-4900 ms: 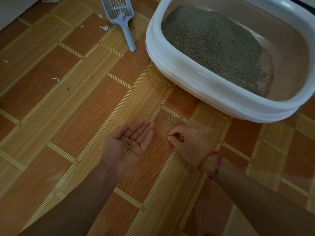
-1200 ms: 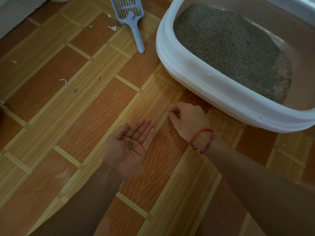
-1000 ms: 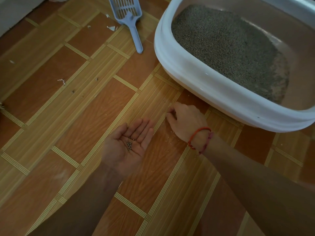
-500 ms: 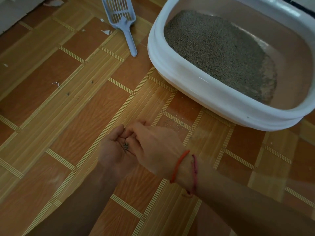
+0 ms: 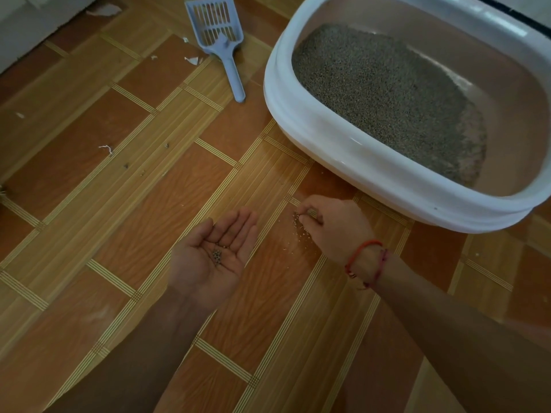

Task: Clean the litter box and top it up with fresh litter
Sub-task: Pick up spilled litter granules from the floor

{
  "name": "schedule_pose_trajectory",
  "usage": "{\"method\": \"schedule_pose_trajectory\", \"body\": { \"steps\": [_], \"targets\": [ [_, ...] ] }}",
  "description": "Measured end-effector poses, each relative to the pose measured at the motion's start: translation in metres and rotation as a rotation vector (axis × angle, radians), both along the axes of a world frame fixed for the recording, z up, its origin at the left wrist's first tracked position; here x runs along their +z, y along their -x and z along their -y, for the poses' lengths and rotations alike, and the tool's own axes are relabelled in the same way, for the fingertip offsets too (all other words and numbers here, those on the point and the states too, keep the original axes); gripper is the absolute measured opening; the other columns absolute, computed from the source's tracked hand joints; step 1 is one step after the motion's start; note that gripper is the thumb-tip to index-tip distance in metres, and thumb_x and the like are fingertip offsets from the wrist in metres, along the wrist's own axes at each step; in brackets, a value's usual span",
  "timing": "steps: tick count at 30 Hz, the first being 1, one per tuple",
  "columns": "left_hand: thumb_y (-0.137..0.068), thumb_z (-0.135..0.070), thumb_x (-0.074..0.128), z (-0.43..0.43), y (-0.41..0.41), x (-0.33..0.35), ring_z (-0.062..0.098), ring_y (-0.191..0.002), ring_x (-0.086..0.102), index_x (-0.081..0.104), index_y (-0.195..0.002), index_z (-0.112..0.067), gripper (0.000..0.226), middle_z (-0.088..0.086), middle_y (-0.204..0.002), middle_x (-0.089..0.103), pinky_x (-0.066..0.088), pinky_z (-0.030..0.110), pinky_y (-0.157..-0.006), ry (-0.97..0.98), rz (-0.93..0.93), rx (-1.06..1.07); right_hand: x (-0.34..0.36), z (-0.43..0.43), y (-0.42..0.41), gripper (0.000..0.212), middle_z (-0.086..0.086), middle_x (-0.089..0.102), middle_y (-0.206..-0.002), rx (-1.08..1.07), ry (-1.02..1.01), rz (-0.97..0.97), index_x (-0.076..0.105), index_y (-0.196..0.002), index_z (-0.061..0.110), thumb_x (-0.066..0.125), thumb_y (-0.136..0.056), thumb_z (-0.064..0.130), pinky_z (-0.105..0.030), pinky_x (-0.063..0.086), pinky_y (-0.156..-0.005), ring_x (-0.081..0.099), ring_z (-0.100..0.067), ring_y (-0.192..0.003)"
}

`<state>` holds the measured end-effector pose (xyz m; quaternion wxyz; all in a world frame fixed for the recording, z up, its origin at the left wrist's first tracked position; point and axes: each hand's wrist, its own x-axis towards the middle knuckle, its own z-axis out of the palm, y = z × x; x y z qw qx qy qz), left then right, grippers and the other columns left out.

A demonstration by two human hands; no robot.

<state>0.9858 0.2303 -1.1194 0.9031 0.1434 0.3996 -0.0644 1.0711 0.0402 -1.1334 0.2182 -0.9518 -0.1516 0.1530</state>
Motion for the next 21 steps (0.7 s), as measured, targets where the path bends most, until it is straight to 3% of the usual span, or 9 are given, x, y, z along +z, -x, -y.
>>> {"method": "schedule_pose_trajectory", "body": {
  "steps": [3,8,15,21],
  "targets": [
    [-0.102,-0.022,0.041,0.000,0.000,0.000,0.032,-0.102,0.073,0.077,-0.081,0.005,0.050,0.019,-0.105,0.075,0.062,0.043,-0.080,0.005,0.002,-0.001,-0.005,-0.001,-0.002,0.011,0.018,0.054,-0.060,-0.011,-0.033,-0.010,0.068,-0.099,0.032,0.058,-0.093,0.030,-0.016,0.037,-0.051,0.051,0.002,-0.053],
    [-0.103,-0.022,0.040,0.000,0.000,0.000,0.032,-0.101,0.074,0.078,-0.079,0.005,0.052,0.019,-0.105,0.075,0.062,0.043,-0.080,0.001,0.001,0.003,-0.010,-0.007,-0.007,0.009,0.013,0.068,-0.075,-0.011,-0.052,-0.026,0.069,-0.094,0.033,0.060,-0.091,0.032,-0.030,0.056,-0.066,0.062,-0.005,-0.071],
    [-0.103,-0.022,0.040,0.001,-0.001,-0.001,0.033,-0.100,0.074,0.077,-0.080,0.006,0.052,0.020,-0.106,0.075,0.061,0.044,-0.082,0.005,0.000,0.003,-0.010,-0.012,-0.005,0.014,0.011,0.065,-0.073,0.058,0.051,0.008,0.065,-0.092,0.028,0.051,-0.095,0.029,-0.027,0.051,-0.059,0.062,-0.011,-0.069],
    [-0.103,-0.023,0.040,0.003,0.000,-0.001,0.032,-0.100,0.074,0.077,-0.078,0.005,0.052,0.019,-0.105,0.075,0.061,0.044,-0.082,-0.001,-0.001,-0.002,-0.006,-0.017,0.001,0.017,0.005,0.065,-0.079,0.090,0.099,0.004,0.057,-0.101,0.026,0.041,-0.100,0.033,-0.035,0.053,-0.063,0.063,-0.018,-0.071]
  ]
}}
